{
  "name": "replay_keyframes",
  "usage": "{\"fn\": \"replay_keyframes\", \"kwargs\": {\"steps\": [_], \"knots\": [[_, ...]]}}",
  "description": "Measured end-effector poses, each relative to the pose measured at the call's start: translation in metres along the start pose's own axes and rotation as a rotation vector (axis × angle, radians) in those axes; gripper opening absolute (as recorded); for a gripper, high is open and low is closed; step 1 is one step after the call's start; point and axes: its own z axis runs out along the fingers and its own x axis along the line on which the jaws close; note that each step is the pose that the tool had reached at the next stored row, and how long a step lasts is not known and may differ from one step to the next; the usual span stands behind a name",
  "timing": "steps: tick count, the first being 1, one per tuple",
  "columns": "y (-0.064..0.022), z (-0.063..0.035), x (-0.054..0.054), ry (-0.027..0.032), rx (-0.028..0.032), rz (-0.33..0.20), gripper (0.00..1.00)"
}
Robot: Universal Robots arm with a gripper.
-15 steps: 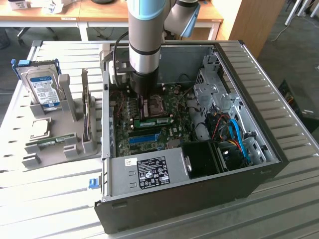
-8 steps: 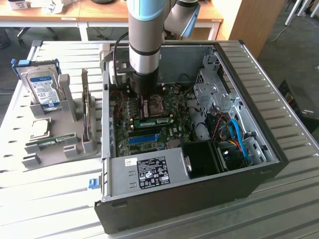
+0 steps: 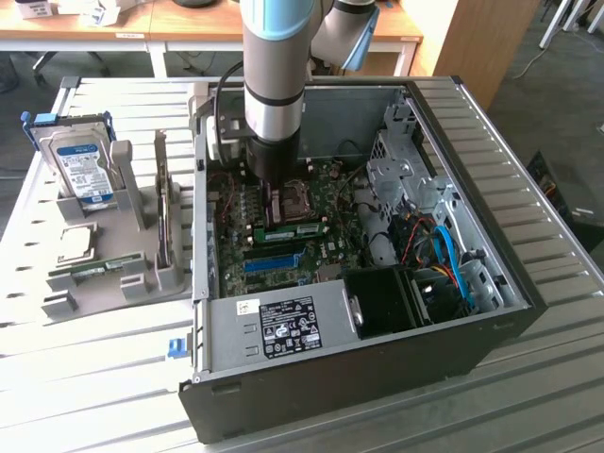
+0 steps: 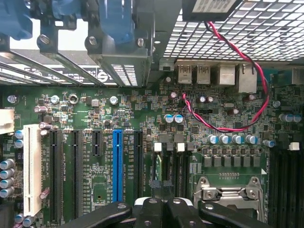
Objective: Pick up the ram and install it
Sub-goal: 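Press down the ram until it locks into place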
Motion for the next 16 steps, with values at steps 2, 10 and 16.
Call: {"fn": "replay_keyframes", "kwargs": {"steps": [2,10,16], "knots": [[0.0,0.0002,0.0,0.0002,-0.0001,0.0,0.11],[0.0,0.0011,0.0001,0.0,0.0,0.0,0.11],[0.0,0.0017,0.0001,-0.0002,0.0,0.0,0.11]]}}
